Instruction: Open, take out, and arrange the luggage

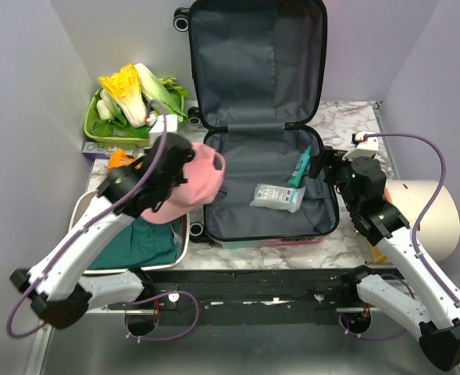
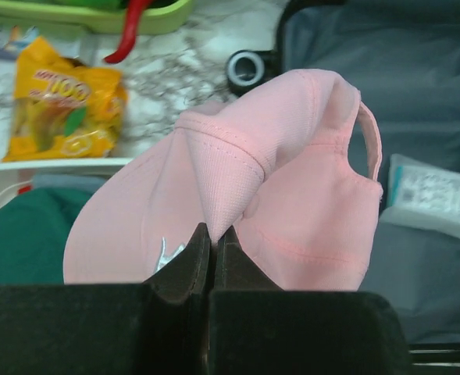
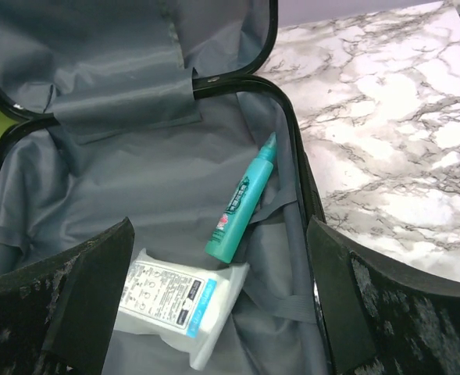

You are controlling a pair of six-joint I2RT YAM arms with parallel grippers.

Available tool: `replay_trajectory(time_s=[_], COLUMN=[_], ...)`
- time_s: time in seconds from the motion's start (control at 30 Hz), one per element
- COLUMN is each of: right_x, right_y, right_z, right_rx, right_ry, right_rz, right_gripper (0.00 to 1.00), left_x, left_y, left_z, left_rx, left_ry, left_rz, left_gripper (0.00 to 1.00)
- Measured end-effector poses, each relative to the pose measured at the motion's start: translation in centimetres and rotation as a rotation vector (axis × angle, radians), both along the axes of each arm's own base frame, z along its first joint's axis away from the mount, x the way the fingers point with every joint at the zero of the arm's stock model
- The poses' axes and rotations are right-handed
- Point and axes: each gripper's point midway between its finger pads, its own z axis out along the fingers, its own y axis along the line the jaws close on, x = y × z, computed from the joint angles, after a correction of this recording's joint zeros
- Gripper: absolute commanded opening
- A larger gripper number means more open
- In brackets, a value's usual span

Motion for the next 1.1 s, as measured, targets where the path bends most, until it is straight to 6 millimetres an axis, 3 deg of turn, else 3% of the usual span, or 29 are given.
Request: replay_trajectory(time_s=[0.13, 0.3, 0.5, 0.67, 0.83, 0.9, 0.97, 1.0, 1.03, 1.1], right_x=[0.1, 0.3, 0.4, 0.4, 0.7, 0.6, 0.6, 0.6, 0.6, 0.7], right_y=[0.3, 1.5, 2.9, 5.0, 6.6, 6.6, 6.7, 6.8, 6.8, 6.9], right_z=[0.1, -0.2, -0.9, -1.5, -3.9, -4.3, -4.2, -4.1, -4.0, -3.7], right_rx=[0.007, 0.023, 0.028, 0.036, 0.023, 0.021, 0.022, 0.024, 0.025, 0.026], right_ry=[-0.005, 0.003, 0.029, 0.05, 0.13, 0.144, 0.144, 0.143, 0.142, 0.138], right_rz=[0.013, 0.066, 0.139, 0.252, 0.326, 0.332, 0.336, 0.338, 0.34, 0.343], right_gripper=[1.0, 1.0, 1.0, 1.0, 1.0, 1.0, 1.0, 1.0, 1.0, 1.0], left_x=[-2.1, -3.8, -4.3, -4.8, -6.0, -6.3, -7.1, -7.4, -7.6, -7.5], left_y=[6.1, 10.1, 11.3, 12.0, 12.8, 13.1, 13.6, 13.8, 14.1, 15.0], left_z=[-0.6, -1.8, -6.1, -5.2, -6.9, -7.3, -7.7, -7.8, -7.6, -7.2], left_rx=[0.054, 0.147, 0.249, 0.305, 0.381, 0.396, 0.408, 0.416, 0.425, 0.45], left_ry=[-0.012, 0.023, 0.19, 0.172, 0.22, 0.219, 0.214, 0.21, 0.205, 0.191], left_rz=[0.036, 0.039, -0.084, -0.156, -0.214, -0.221, -0.223, -0.22, -0.213, -0.171], left_gripper=[0.0, 0.0, 0.0, 0.0, 0.0, 0.13, 0.41, 0.57, 0.98, 0.99])
